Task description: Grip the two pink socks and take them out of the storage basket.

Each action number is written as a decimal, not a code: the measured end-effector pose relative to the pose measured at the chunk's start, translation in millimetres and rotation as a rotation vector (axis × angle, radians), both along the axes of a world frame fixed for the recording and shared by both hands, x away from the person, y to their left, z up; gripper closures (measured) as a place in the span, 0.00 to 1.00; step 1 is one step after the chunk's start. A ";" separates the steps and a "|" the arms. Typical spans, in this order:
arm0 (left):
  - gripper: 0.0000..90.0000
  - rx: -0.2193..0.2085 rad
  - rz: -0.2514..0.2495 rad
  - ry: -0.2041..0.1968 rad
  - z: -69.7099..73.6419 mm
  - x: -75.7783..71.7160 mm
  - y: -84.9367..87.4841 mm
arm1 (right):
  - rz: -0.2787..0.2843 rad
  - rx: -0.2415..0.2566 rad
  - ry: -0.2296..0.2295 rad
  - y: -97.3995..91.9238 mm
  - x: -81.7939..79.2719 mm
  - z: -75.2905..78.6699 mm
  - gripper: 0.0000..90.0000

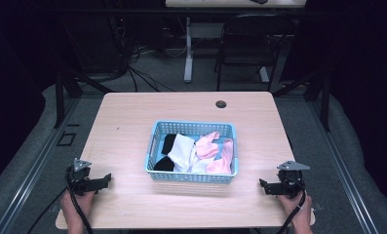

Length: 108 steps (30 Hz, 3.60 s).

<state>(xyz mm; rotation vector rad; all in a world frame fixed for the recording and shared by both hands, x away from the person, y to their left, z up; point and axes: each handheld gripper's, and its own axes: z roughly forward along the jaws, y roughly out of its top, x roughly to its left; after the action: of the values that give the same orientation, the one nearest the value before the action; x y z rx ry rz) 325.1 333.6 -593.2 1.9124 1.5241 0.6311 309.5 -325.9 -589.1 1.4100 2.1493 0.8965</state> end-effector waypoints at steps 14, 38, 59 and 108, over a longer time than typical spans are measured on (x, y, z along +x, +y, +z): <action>0.01 -0.001 0.000 0.001 0.0 0.1 0.0 | 0.004 0.032 0.042 -3.3 5.5 6.6 0.00; 0.01 -0.001 0.003 0.000 0.0 -0.1 -0.1 | 0.056 -0.055 0.188 4.5 22.6 77.3 0.00; 0.01 -0.002 0.002 0.001 0.0 -0.1 0.0 | 0.162 -0.139 0.263 36.1 47.5 123.4 0.00; 0.01 -0.002 0.002 0.000 0.0 -0.2 0.0 | 0.492 -0.412 0.537 240.9 166.8 82.4 0.08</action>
<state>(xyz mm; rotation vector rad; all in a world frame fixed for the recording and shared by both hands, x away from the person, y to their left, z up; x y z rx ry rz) 324.9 333.7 -593.2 1.9102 1.5262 0.6300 476.2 -85.0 -506.7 0.9995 2.9457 0.1790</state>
